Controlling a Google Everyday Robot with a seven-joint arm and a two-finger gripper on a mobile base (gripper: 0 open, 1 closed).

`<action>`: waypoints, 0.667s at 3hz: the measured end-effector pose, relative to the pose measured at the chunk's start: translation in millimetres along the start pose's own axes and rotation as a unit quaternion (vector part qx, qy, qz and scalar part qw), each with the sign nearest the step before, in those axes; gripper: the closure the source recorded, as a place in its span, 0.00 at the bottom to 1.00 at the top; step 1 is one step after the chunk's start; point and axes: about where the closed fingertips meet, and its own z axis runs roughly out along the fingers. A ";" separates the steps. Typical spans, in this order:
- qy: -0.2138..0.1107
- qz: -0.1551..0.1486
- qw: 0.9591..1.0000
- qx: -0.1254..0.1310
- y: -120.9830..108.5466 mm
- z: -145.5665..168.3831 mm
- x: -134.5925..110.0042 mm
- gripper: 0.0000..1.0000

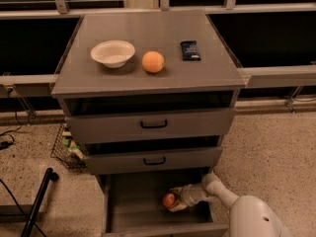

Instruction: Place apple into bottom drawer

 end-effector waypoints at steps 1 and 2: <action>0.000 0.000 1.000 0.000 0.0 0.0 0.0 0.15; 0.000 0.000 1.000 0.000 0.1 0.1 0.0 0.00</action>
Offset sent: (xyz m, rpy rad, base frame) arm 0.0000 0.0000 0.0000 0.0000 0.0000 0.0000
